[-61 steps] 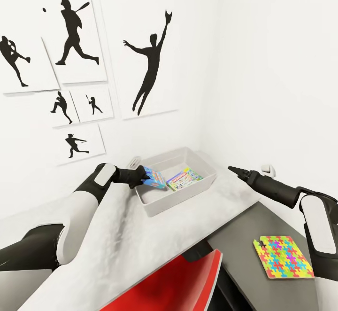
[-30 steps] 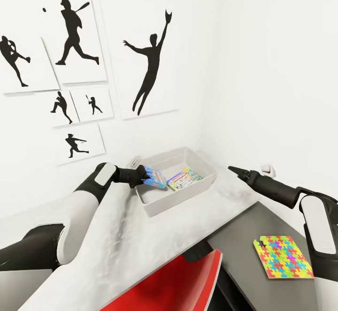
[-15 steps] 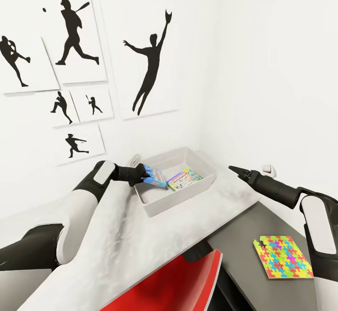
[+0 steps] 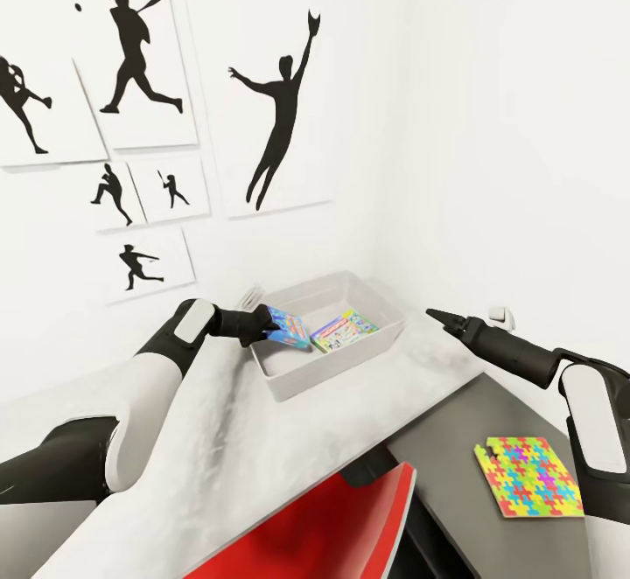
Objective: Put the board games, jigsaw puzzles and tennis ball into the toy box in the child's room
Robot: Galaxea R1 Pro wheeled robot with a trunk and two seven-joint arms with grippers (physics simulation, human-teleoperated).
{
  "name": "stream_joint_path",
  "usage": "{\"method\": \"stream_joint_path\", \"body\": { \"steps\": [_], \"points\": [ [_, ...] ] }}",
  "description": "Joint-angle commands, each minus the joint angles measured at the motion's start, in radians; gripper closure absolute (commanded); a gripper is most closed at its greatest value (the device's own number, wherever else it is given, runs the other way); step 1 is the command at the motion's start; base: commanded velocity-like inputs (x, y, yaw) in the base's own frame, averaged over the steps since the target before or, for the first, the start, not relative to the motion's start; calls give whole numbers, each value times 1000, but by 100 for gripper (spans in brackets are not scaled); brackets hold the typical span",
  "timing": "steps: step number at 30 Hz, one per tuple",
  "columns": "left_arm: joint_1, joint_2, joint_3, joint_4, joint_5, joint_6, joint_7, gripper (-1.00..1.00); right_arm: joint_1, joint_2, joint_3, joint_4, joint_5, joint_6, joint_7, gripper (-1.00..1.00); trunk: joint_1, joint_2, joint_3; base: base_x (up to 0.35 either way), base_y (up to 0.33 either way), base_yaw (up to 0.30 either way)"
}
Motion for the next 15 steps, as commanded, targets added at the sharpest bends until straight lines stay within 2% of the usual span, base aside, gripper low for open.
{"method": "stream_joint_path", "body": {
  "steps": [1, 11, 15],
  "points": [
    [-1, -1, 8, 0, -5, 6, -3, 100, -1, 0, -1, 0, 9, 4, 10, -100, 4, -8, -4, 0, 0, 0],
    [-1, -1, 9, 0, -5, 6, -3, 100, -1, -3, -2, 0, 9, 4, 11, -100, 4, -8, -4, 0, 0, 0],
    [-1, -1, 9, 0, -5, 6, -3, 100, -1, -4, -2, 0, 9, 4, 11, -100, 19, -36, -17, 0, 0, 0]
  ]
}}
